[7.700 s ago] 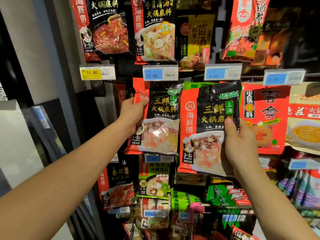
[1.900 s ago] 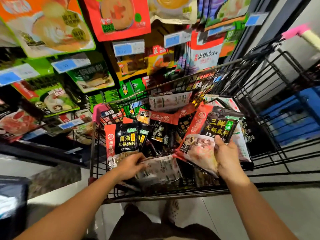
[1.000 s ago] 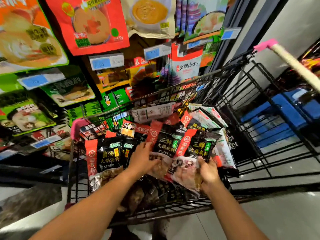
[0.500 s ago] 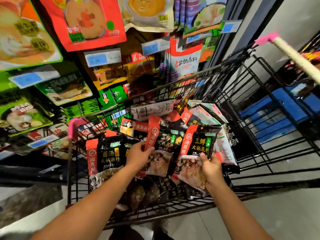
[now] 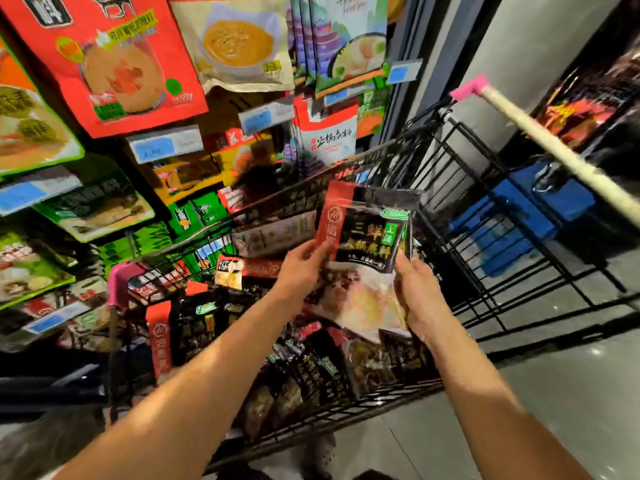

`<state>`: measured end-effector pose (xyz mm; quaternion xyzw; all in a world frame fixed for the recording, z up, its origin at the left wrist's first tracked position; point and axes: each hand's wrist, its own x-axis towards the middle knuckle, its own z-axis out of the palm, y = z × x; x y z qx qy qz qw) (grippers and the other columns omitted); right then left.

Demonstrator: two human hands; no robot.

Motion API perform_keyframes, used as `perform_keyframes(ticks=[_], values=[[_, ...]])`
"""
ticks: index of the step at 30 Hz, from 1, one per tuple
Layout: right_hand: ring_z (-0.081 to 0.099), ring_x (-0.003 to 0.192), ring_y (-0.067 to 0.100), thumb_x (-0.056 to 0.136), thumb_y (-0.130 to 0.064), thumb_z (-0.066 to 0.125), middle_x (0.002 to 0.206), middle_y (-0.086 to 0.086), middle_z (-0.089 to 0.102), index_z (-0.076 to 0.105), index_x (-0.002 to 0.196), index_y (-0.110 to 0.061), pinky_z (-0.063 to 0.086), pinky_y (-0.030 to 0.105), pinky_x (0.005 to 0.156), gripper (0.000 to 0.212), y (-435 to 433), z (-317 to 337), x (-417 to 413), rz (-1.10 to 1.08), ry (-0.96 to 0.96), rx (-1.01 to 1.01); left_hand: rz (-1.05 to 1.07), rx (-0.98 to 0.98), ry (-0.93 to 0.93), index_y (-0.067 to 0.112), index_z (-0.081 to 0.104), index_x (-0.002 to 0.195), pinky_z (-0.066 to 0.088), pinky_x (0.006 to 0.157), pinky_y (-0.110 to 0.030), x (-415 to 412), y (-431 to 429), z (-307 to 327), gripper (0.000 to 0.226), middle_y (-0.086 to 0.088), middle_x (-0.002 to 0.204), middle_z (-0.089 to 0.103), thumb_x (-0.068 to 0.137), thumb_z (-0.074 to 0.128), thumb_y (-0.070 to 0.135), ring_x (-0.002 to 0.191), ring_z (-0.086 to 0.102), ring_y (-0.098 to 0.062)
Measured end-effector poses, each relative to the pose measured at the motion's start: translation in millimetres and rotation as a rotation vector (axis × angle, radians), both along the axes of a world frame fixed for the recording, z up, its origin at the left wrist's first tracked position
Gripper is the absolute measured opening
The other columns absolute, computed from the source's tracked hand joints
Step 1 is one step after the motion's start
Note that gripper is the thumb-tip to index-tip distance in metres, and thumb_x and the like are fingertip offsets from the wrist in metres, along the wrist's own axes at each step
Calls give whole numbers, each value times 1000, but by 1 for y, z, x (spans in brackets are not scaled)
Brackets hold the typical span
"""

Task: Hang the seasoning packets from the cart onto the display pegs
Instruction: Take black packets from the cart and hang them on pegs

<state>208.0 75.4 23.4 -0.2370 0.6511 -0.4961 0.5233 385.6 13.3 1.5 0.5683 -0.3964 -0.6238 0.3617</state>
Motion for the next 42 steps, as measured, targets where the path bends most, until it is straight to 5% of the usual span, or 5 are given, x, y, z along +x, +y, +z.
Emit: perform_keyframes(ticks=[6,14,26,34,42], values=[[74,103,15,98,-53,56,114,0,77,64,125,-25,61,35,88,40,21,11,-14,64,32,-80,182,68,-129,13,75,108,38,60,-25,-73,14,-8,22,3,85,67,104,57,25,70,57,-10],[77,96,25,80,9,79,109,8,78,60,125,-11,62,44,86,53,43,-26,-42,-79,78,41,-75,125,-58,26,74,89,47,60,-26,-74,19,-16,22,6,75,68,102,60,37,63,61,-10],[75,101,31,82,5,78,111,9,77,62,118,-16,58,57,93,45,55,-48,-65,-299,123,104,-752,159,-729,16,65,131,50,89,-28,57,42,-115,44,0,119,70,90,77,24,105,65,-16],[68,66,6,93,1,69,90,2,68,52,117,-15,61,31,65,33,57,-44,-62,-415,261,45,-822,-231,-875,26,46,151,41,113,-40,17,56,-135,67,3,151,47,92,70,47,144,40,-22],[72,108,20,85,-19,75,119,-2,73,55,117,-35,57,52,96,41,58,-24,-92,-442,392,-24,-1002,-338,-1029,19,60,120,49,88,-37,-55,42,-155,42,-4,118,65,91,62,50,113,61,-27]])
